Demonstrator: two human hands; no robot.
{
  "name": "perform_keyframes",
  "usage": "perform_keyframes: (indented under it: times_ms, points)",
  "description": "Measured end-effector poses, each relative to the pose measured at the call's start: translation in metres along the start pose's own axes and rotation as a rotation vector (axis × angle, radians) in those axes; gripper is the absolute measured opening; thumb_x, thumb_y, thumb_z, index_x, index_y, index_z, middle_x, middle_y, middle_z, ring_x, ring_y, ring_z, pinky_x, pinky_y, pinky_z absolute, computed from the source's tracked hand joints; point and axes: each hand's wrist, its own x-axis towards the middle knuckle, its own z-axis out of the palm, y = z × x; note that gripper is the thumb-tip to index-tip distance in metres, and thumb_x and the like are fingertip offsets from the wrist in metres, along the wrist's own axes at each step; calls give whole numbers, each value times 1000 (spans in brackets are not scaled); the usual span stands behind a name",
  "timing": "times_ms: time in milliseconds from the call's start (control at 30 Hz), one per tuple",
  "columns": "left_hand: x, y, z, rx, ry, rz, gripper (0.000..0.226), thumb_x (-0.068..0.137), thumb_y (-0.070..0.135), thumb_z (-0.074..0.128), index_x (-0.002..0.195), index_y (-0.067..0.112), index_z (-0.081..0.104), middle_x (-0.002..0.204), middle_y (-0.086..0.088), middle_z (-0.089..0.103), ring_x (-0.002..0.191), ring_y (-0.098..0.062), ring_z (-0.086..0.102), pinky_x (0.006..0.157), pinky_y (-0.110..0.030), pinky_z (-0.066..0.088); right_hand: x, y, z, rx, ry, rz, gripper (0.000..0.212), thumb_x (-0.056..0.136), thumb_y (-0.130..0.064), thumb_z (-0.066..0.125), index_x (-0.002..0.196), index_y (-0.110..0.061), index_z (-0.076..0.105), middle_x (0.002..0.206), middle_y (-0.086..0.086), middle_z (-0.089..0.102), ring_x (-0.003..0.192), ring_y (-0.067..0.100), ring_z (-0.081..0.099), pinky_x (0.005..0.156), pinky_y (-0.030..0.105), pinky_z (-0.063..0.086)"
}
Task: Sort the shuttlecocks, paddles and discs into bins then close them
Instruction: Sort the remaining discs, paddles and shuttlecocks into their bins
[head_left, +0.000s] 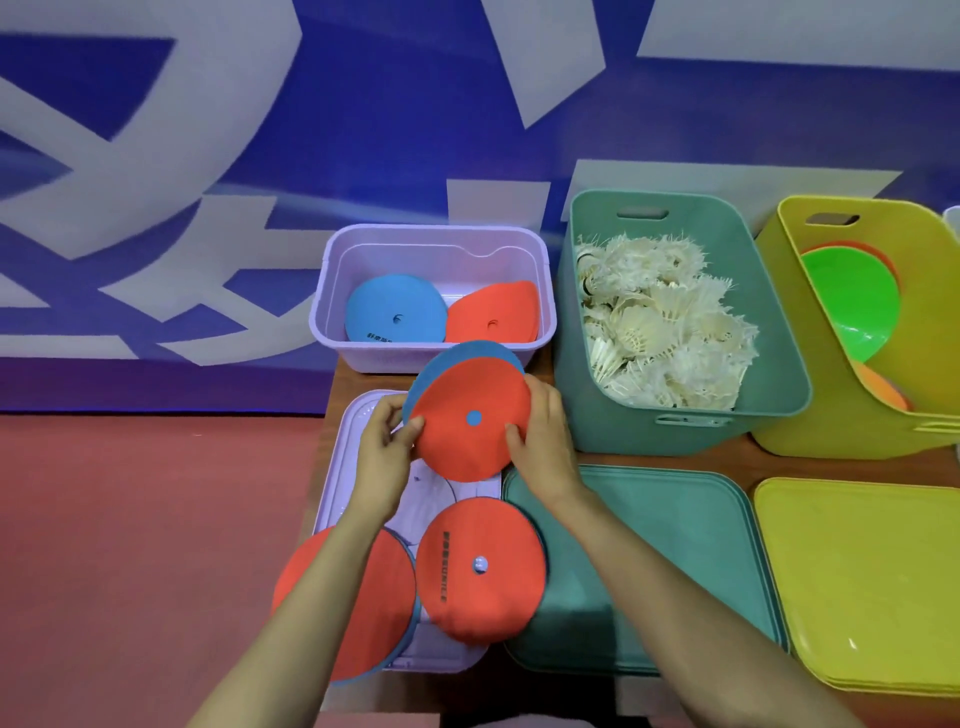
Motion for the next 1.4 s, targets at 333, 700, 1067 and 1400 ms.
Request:
perform_keyframes:
  times_ms: [333,700,1067,1400]
  points:
    - [5,56,-25,-159,154,212,17,92,0,53,92,16,57,84,8,69,80,-9,63,69,-22,54,27,-75,-16,69,126,-182,48,84,-2,56,130,-4,44,126,13,46,114,24,46,95,29,36]
    - [75,110,-33,-101,283,253,17,98,11,39,106,14,54,91,3,60,78,-9,56,68,-28,51,118,-118,-62,140,130,-236,25,83,0,59,106,-10,64,102,6,60,89,22,56,84,39,48]
    - [172,103,-34,897,177,180,38,90,-1,33,119,12,55,109,-16,63,91,-35,52,73,-35,39,213,-69,-52,-390,-221,-32,37,87,-3,47,113,-24,65,121,5,64,110,30,57,90,36,47]
    - [251,69,-24,1165,-170,-22,43,88,-5,35,126,10,51,129,-18,54,114,-36,52,91,-38,41,264,-49,-9,-511,-579,-23,44,85,4,38,115,-16,63,126,9,59,114,28,53,92,31,42]
